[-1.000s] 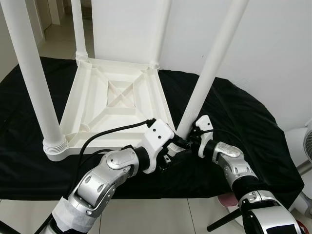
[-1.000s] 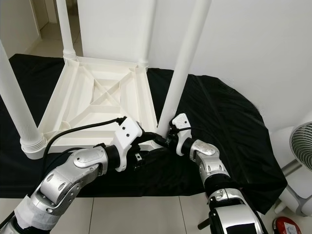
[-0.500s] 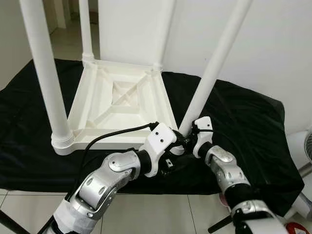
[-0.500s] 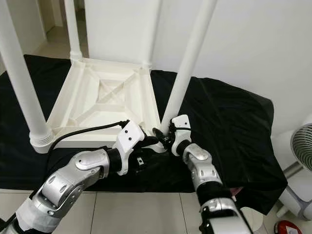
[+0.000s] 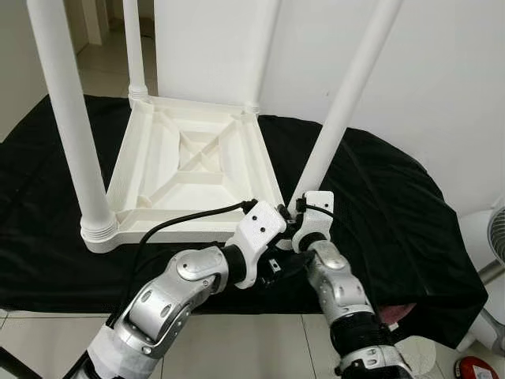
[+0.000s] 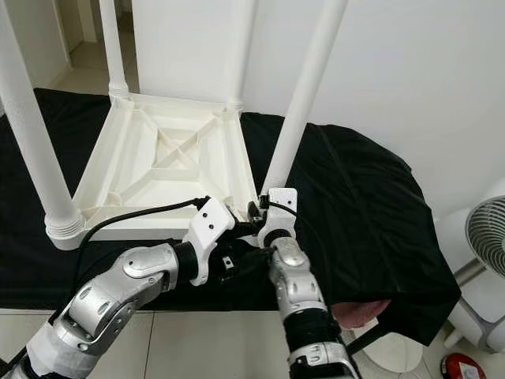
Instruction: Building children table
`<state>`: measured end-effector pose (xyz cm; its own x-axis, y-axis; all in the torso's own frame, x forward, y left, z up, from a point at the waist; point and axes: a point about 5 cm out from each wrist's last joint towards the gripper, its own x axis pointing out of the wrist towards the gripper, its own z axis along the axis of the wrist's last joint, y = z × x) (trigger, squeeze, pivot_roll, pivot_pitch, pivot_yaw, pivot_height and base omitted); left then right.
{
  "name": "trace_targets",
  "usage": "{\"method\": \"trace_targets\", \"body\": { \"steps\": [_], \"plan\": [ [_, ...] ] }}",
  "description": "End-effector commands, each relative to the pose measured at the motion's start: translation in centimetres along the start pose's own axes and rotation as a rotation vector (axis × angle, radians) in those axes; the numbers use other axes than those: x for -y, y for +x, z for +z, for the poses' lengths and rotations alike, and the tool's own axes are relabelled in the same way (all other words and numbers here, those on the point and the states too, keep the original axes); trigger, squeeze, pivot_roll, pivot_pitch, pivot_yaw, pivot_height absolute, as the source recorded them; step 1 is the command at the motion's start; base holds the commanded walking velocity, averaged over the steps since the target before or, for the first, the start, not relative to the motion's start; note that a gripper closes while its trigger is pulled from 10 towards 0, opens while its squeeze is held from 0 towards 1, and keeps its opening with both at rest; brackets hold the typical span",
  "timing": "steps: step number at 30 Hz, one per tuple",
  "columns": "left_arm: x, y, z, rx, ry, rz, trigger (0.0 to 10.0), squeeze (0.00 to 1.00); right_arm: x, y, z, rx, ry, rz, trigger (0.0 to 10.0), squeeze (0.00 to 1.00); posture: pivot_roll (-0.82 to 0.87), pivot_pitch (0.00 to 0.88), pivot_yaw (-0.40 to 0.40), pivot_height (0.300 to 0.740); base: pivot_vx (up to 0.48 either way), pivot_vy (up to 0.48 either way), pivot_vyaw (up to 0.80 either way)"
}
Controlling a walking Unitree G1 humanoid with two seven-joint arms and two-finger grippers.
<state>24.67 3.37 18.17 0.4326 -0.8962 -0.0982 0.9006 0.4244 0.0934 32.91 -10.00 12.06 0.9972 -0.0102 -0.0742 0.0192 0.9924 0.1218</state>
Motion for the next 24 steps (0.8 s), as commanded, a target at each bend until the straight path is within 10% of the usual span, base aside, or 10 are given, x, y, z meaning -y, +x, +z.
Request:
{"method": "trace_targets", "body": {
  "steps": [1, 8, 9, 10, 11, 24],
  "plan": [
    [0.5, 0.4, 0.2, -0.002, 0.015, -0.04, 10.0, 0.0, -0.2, -0.1, 0.2, 0.002, -0.002, -0.027, 10.0, 0.0, 0.05, 0.0, -0.156, 0.74, 0.0, 0.0, 0.0],
    [0.6, 0.3, 0.1, -0.001, 0.016, -0.04, 10.0, 0.0, -1.0, -0.3, 0.8, 0.026, 0.014, 0.076, 10.0, 0.0, 0.06, 0.0, -0.163, 0.74, 0.0, 0.0, 0.0],
    [0.6, 0.3, 0.1, -0.001, 0.016, -0.039, 10.0, 0.0, -1.0, -0.4, 0.9, 0.037, 0.013, 0.077, 10.0, 0.42, 0.06, 0.0, -0.164, 0.74, 0.0, 0.0, 0.0],
    [0.6, 0.3, 0.1, -0.001, 0.016, -0.039, 10.0, 0.0, -1.0, -0.5, 1.1, 0.053, 0.008, 0.079, 10.0, 0.42, 0.06, 0.0, -0.164, 0.74, 0.0, 0.0, 0.0],
    [0.6, 0.3, 0.1, -0.001, 0.016, -0.038, 10.0, 0.0, -1.0, -0.6, 1.3, 0.072, 0.007, 0.086, 10.0, 1.0, 0.06, 0.0, -0.164, 0.74, 0.0, 0.0, 0.0],
    [0.5, 0.2, 0.1, -0.002, 0.012, -0.036, 10.0, 0.0, 1.3, -2.0, 1.8, 0.146, 0.041, 0.165, 10.0, 1.0, 0.05, 0.0, -0.159, 0.74, 0.0, 0.0, 0.0]
  ]
}}
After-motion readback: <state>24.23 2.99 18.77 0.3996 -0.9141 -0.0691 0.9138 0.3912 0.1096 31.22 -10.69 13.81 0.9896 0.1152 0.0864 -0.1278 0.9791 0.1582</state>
